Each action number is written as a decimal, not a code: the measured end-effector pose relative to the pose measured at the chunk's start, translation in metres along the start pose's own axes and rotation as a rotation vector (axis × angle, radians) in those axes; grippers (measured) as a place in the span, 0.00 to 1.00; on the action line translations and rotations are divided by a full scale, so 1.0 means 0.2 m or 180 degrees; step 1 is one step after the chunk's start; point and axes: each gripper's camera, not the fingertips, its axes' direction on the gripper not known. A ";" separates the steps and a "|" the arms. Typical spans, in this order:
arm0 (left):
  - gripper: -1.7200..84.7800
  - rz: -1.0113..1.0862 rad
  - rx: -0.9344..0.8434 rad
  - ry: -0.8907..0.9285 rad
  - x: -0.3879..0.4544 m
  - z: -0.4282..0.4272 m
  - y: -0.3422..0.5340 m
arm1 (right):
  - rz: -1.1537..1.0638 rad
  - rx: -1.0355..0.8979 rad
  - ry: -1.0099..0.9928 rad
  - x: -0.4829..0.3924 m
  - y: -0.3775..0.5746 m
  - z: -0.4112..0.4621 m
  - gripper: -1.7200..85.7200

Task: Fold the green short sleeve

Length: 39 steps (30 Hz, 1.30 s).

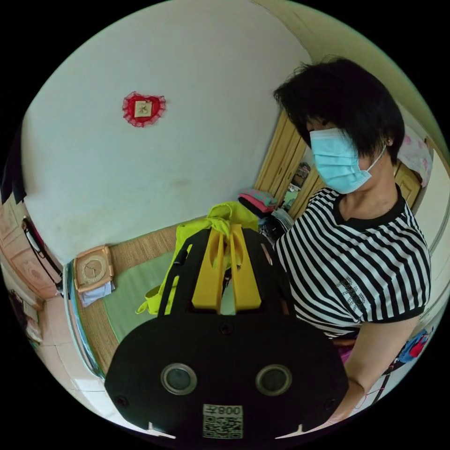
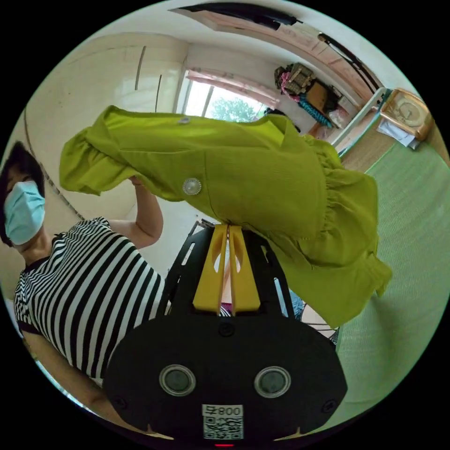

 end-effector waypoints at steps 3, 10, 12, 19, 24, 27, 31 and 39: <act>0.05 0.0121 -0.0195 -0.0010 -0.01 0.10 -0.13 | -0.0052 -0.0206 -0.0043 0.08 -0.11 0.09 0.02; 0.06 0.0274 -0.0479 -0.0159 -0.05 0.22 -0.27 | -0.0065 -0.0390 -0.0353 0.21 -0.02 -0.11 0.03; 0.06 0.0265 -0.0465 -0.0096 -0.08 0.24 -0.29 | 0.0020 -0.0214 -0.0378 0.25 0.08 -0.30 0.04; 0.06 0.0410 -0.0542 0.0215 -0.22 0.41 -0.39 | 0.0627 0.1277 0.0212 0.58 0.38 -1.13 0.12; 0.06 0.0573 -0.0614 0.0465 -0.29 0.52 -0.46 | 0.0848 0.1014 0.0268 0.91 0.16 -1.20 0.14; 0.06 0.0603 -0.0663 0.0583 -0.33 0.59 -0.48 | 0.1089 0.0520 -0.0265 1.18 0.02 -1.08 0.14; 0.06 0.0550 -0.0738 0.0668 -0.41 0.65 -0.47 | 0.1271 -0.0315 -0.0423 1.35 -0.06 -0.87 0.11; 0.06 0.0289 -0.0623 0.0741 -0.60 0.64 -0.34 | 0.1106 -0.0002 -0.1038 1.35 0.06 -0.90 0.03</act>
